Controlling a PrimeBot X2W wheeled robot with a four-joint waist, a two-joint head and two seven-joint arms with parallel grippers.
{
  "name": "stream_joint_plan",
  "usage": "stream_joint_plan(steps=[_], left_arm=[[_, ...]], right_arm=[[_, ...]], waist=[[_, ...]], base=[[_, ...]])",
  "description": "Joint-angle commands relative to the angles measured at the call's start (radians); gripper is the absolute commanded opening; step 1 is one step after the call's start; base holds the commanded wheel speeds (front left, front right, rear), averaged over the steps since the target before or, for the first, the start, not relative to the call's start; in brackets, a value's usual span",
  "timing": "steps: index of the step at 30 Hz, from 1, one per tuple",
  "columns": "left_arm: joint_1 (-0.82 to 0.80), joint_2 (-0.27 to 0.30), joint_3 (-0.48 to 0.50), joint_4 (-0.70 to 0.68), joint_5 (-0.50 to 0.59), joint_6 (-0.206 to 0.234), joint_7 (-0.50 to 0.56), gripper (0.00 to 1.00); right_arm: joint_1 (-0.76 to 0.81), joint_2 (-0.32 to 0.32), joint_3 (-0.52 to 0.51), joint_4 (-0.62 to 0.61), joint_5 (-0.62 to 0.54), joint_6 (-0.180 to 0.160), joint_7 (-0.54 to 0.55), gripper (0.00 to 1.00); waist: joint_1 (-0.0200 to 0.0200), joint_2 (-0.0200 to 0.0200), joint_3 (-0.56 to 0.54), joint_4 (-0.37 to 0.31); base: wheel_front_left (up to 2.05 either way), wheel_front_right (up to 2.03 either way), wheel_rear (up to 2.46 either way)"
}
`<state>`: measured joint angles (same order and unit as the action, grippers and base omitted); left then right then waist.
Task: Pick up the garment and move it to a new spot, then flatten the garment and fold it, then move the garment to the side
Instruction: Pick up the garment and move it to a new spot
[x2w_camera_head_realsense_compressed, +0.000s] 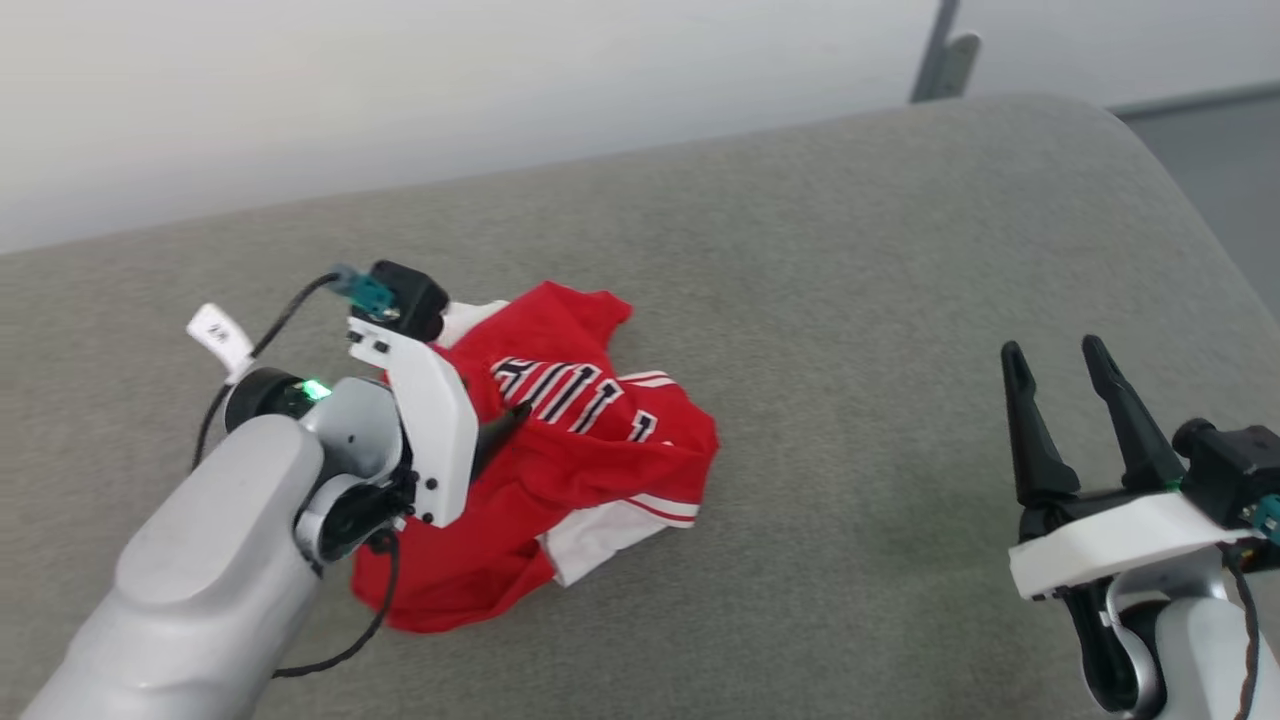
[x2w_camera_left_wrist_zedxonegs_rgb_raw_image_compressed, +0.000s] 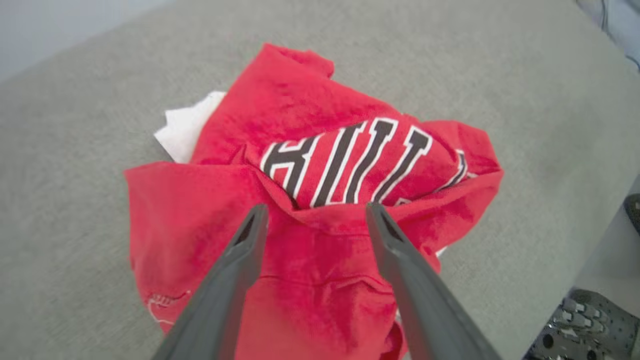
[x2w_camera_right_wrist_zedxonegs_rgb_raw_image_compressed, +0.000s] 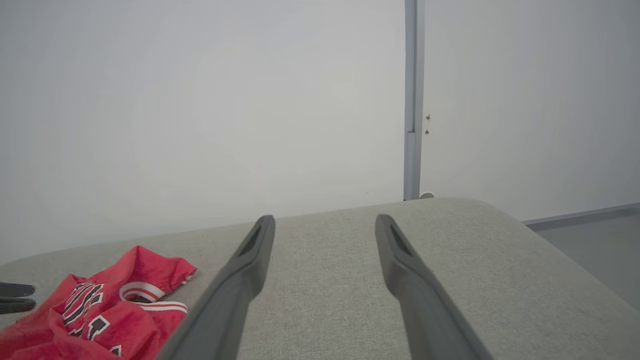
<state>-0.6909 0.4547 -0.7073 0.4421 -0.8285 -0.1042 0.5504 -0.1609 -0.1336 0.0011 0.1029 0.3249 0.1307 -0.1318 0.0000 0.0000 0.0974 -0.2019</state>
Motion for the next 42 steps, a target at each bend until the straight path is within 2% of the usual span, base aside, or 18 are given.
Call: stream_joint_plan(steps=[1,14,23,31,42], left_arm=[[0.015,0.004,0.009,-0.012,-0.011,0.002,-0.022,1.0],[0.207,0.107,0.158,-0.152,0.022,0.034,-0.448,1.0],[0.395,0.145,0.263,-0.206,0.031,0.098,-0.731,1.0],[0.554,0.151,0.354,-0.236,0.027,0.132,-0.809,1.0],[0.712,0.089,0.494,-0.303,0.12,0.135,-0.817,1.0]], right_arm=[[0.01,-0.004,-0.001,-0.002,-0.004,0.0,0.002,1.0],[0.051,-0.012,-0.025,-0.014,-0.001,0.0,0.017,1.0],[0.075,-0.007,-0.054,-0.029,-0.001,0.0,0.027,1.0],[0.109,0.004,-0.067,-0.055,-0.007,0.0,0.044,1.0],[0.122,0.016,-0.066,-0.05,0.001,0.0,0.036,1.0]], waist=[[0.0,0.0,-0.02,0.026],[0.0,0.0,-0.089,0.131],[0.0,0.0,-0.115,0.18],[0.0,0.0,-0.125,0.204],[0.0,0.0,-0.133,0.214]], base=[[0.0,0.0,0.0],[0.0,0.0,0.0],[0.0,0.0,0.0],[0.0,0.0,0.0],[0.0,0.0,0.0]])
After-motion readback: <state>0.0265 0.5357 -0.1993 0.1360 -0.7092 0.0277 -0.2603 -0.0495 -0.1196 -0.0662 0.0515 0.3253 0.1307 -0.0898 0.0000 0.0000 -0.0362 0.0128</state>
